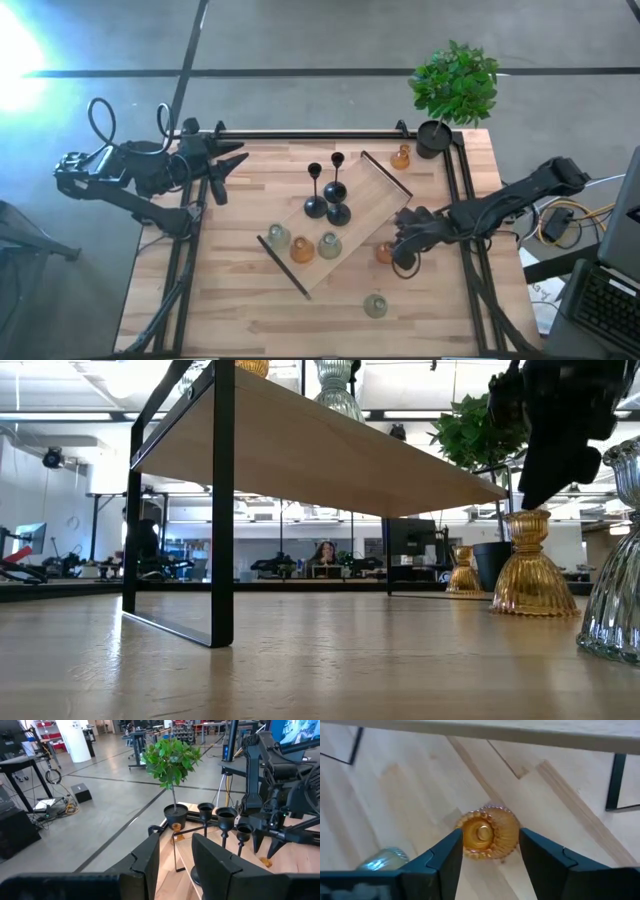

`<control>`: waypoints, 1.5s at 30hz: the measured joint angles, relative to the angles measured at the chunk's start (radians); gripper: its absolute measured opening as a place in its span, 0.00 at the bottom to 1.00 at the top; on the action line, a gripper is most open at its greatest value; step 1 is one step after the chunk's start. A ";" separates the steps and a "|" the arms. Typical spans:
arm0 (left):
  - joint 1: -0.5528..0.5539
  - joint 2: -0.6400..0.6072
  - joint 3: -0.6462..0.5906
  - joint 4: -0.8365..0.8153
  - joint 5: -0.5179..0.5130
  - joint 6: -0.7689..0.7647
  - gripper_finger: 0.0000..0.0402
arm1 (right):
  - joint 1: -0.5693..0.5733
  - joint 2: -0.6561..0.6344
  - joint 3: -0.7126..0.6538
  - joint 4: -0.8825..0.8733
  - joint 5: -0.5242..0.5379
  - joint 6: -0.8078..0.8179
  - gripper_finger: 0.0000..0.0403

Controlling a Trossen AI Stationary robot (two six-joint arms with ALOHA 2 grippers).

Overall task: Pick & Place candle stick holders
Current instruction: Put the bottom yellow candle holder on the shelf

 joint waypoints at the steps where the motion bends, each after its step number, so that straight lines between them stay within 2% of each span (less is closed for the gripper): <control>1: 0.000 0.000 0.000 0.000 0.000 -0.006 0.30 | 0.000 -0.008 0.003 0.000 -0.004 0.001 0.45; 8: 0.000 0.000 0.000 0.000 0.000 -0.021 0.30 | 0.046 -0.087 0.061 -0.016 -0.024 0.029 0.42; 13: 0.000 0.000 0.000 0.000 0.000 -0.028 0.30 | 0.198 -0.120 0.111 -0.131 0.009 0.225 0.38; 15: 0.000 0.000 0.000 0.000 0.000 -0.028 0.30 | 0.306 -0.112 0.110 -0.121 0.103 0.333 0.36; 19: 0.000 0.000 0.000 0.000 0.000 -0.023 0.30 | 0.542 -0.021 0.094 -0.103 0.442 0.504 0.32; 23: 0.000 0.000 0.000 0.000 -0.002 0.009 0.30 | 0.650 0.146 0.082 -0.195 0.658 0.594 0.29; 27: 0.000 0.000 0.000 0.002 -0.010 0.011 0.30 | 0.655 0.324 0.078 -0.213 0.690 0.649 0.29; 31: 0.000 0.000 0.000 0.004 -0.010 -0.014 0.30 | 0.625 0.436 0.078 -0.172 0.682 0.703 0.32; 45: 0.000 0.002 0.000 0.010 -0.034 -0.039 0.30 | 0.522 0.580 0.056 -0.161 0.709 0.763 0.58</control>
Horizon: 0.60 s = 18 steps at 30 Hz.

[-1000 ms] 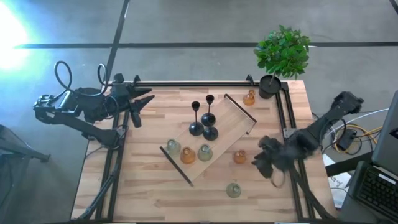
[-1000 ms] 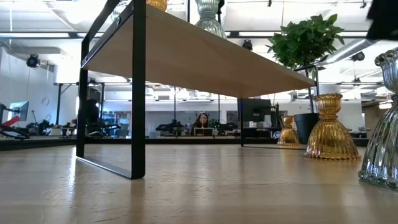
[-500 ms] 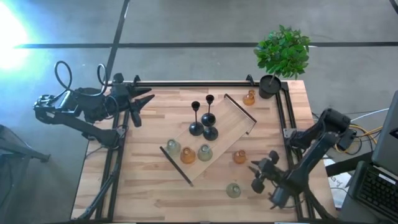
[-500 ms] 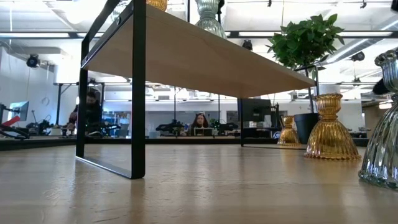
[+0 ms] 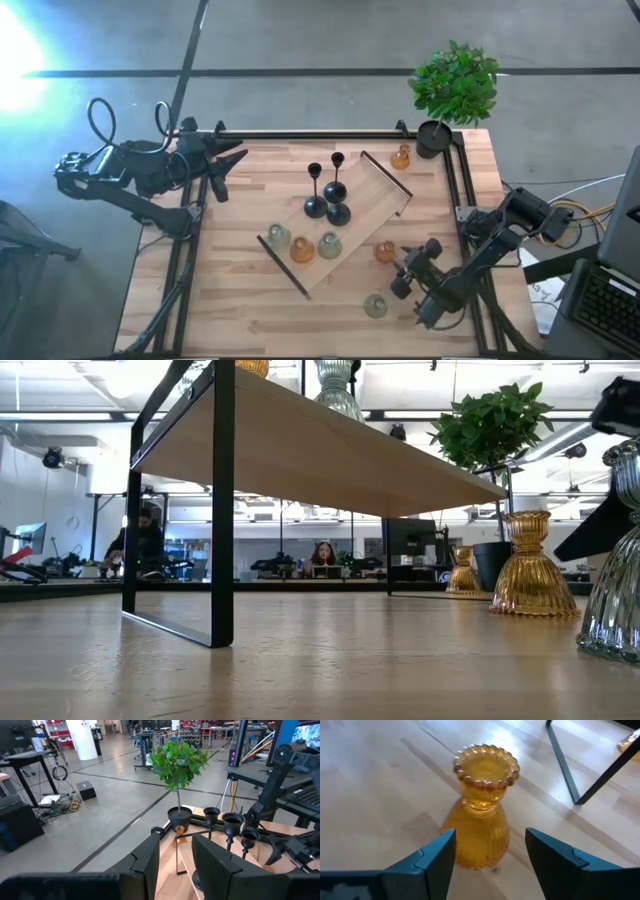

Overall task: Pick & Place candle stick holders
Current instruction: Put the bottom yellow candle holder on the shelf

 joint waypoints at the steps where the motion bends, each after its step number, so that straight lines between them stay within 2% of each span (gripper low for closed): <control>1: 0.000 0.000 0.000 0.000 -0.001 0.000 0.30 | -0.005 0.005 0.000 0.000 0.000 -0.003 0.59; 6: 0.000 0.000 0.000 -0.001 -0.001 -0.001 0.30 | -0.026 0.008 0.004 0.002 0.001 -0.007 0.61; 13: 0.000 0.002 0.000 -0.002 -0.001 -0.001 0.30 | -0.053 0.003 0.005 0.041 0.001 -0.015 0.59; 18: 0.000 0.002 0.000 -0.002 -0.001 -0.001 0.30 | -0.078 0.003 0.005 0.134 0.022 -0.116 0.58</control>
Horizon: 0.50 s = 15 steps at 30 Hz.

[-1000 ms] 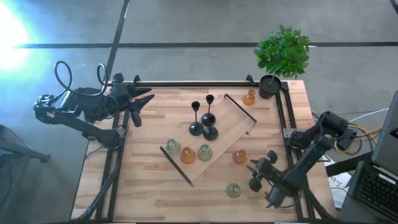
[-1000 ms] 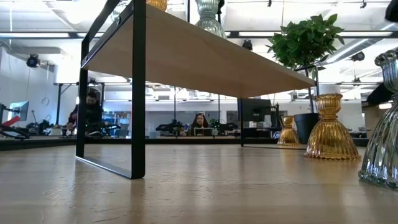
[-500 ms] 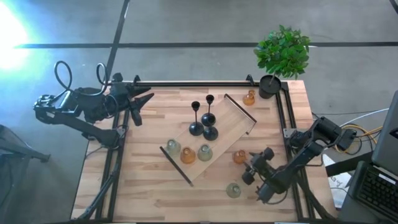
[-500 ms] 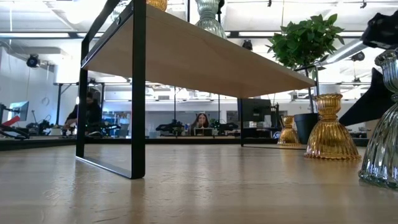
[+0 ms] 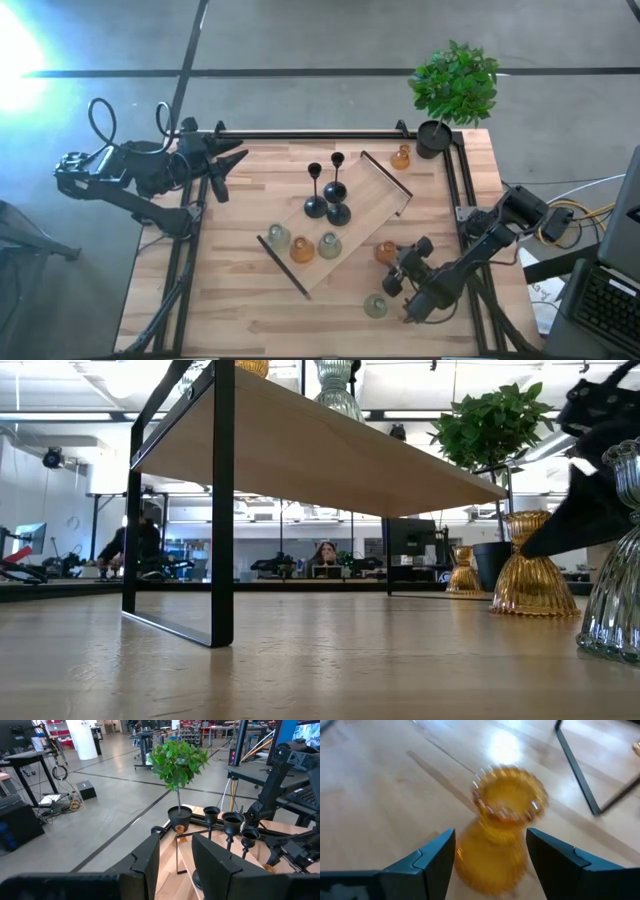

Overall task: Pick & Place candle stick holders
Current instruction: Put the bottom yellow candle holder on the shelf

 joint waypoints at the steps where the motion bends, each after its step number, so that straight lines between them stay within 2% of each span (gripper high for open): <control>1: 0.000 0.000 0.000 0.000 0.000 0.000 0.30 | -0.007 0.000 0.000 0.016 0.008 -0.022 0.58; 9: 0.000 0.000 0.000 -0.018 0.000 0.000 0.30 | -0.067 0.000 0.000 0.039 0.012 -0.068 0.54; 15: 0.000 0.000 0.000 -0.029 0.000 0.000 0.30 | -0.081 -0.001 0.000 0.040 -0.027 -0.072 0.42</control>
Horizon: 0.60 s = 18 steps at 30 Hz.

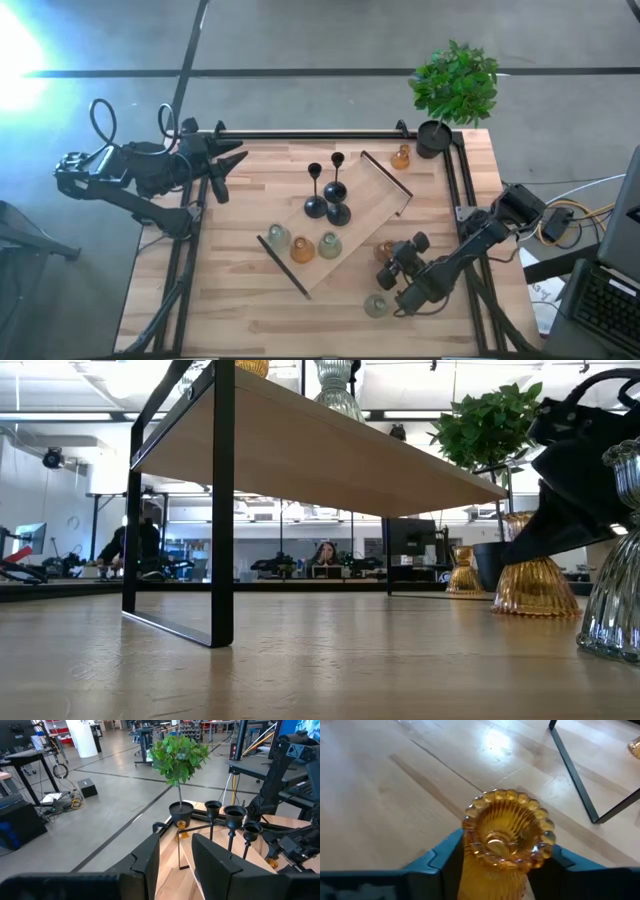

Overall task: Pick & Place candle stick holders
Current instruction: Put the bottom yellow candle holder on the shelf

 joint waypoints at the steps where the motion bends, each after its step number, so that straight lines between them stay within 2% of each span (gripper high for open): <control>1: 0.000 0.000 0.000 0.000 0.000 0.000 0.30 | 0.000 0.000 0.001 0.000 0.001 0.001 0.39; 5: 0.000 0.000 0.000 0.001 0.000 0.000 0.30 | 0.001 -0.002 0.017 0.001 0.005 -0.018 0.29; 11: 0.000 0.000 0.000 0.001 0.000 0.000 0.30 | 0.000 -0.043 0.065 -0.015 -0.035 -0.143 0.29; 18: 0.000 0.000 0.000 -0.003 0.000 0.000 0.30 | 0.004 -0.175 0.149 -0.190 -0.084 -0.179 0.29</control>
